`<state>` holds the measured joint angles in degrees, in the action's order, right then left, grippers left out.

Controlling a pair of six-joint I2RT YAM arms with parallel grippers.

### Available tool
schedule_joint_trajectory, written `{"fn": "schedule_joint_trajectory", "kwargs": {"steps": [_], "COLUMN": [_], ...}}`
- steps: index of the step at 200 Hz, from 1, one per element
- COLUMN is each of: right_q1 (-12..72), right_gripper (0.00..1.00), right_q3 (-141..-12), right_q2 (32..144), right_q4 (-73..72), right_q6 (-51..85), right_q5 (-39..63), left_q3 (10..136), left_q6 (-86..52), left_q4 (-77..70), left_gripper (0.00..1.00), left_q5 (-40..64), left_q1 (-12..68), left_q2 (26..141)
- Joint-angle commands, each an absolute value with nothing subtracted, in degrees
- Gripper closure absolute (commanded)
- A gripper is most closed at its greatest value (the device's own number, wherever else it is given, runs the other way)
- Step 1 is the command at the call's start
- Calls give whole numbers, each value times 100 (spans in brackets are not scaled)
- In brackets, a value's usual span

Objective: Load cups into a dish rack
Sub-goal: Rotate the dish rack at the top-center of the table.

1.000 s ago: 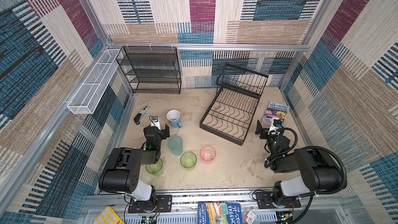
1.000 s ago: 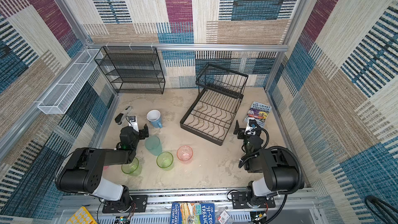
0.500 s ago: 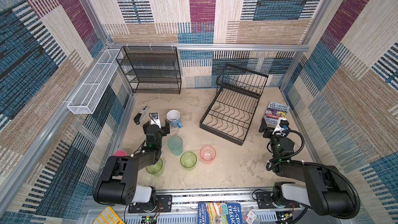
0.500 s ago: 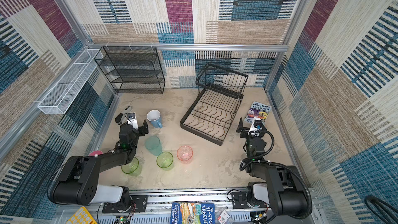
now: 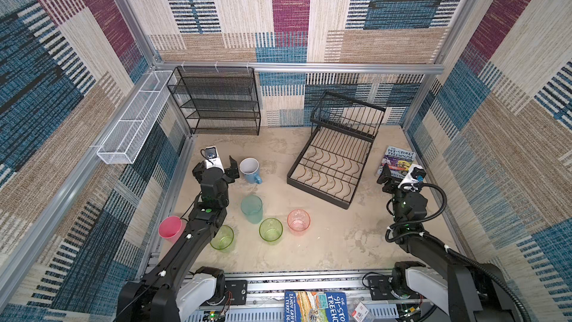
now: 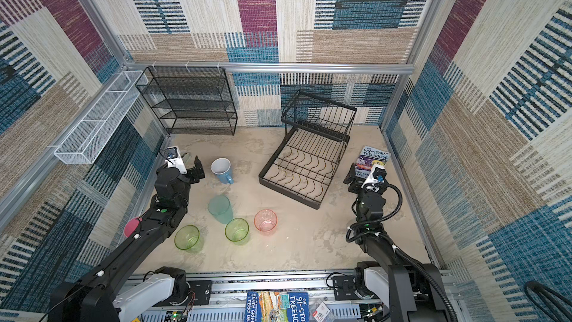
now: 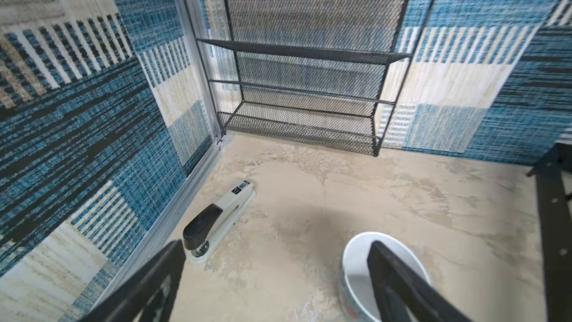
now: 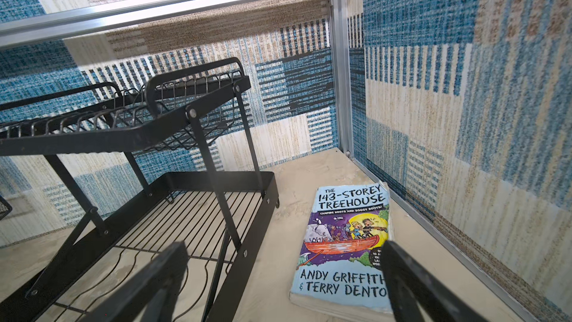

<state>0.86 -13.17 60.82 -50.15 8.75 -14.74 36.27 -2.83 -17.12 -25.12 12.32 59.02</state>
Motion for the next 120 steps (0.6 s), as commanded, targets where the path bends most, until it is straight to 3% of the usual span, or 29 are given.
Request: {"fn": "schedule_joint_trajectory", "kwargs": {"steps": [1, 55, 120], "right_q1": [174, 592, 753], "right_gripper": [0, 0, 4], "right_q3": [-1656, -2237, -3235], "right_q2": [6063, 6130, 6993], "right_q4": [-4078, -2461, -978], "right_q6": [1261, 1730, 1963], "right_q5": [-1810, -2057, -1194], "left_q3": [3945, 4631, 5110], "left_q6": [-349, -865, -1222], "left_q4": [-1048, -151, 297], "left_gripper": [6, 1, 2], "left_q5": [-2382, -1267, -402], "left_q1": [1486, 2017, 2261], "left_q2": [5777, 5836, 6159]}}
